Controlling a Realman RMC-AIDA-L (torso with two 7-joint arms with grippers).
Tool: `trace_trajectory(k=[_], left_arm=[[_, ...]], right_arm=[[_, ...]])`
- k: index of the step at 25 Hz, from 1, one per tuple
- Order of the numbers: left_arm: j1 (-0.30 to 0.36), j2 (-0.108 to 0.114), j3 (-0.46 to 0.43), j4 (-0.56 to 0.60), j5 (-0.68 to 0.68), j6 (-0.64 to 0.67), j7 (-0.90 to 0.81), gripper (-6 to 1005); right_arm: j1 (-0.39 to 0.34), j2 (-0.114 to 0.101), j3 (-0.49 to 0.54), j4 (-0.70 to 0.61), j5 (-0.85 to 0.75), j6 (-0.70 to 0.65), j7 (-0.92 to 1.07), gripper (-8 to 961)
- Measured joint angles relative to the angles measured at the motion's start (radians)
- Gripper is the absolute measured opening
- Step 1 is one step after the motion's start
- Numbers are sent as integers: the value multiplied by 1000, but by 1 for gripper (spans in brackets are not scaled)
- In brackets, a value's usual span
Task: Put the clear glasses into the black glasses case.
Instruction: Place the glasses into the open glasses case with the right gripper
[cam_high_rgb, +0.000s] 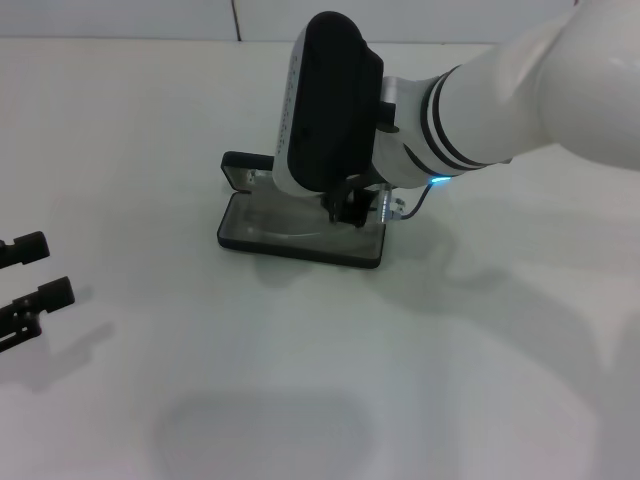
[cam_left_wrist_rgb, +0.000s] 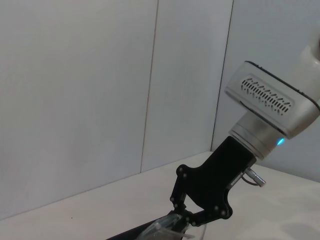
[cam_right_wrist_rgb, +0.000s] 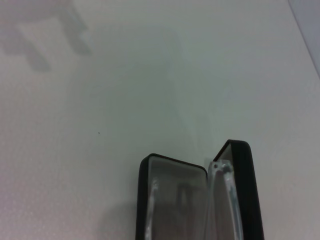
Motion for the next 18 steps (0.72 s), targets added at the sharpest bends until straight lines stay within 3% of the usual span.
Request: trace_trajectory(k=[18], left_arm=[[0,2,0,0,0,0,0,572]], right_arm=[[-7,0,0,-11,4,19,-9,110]])
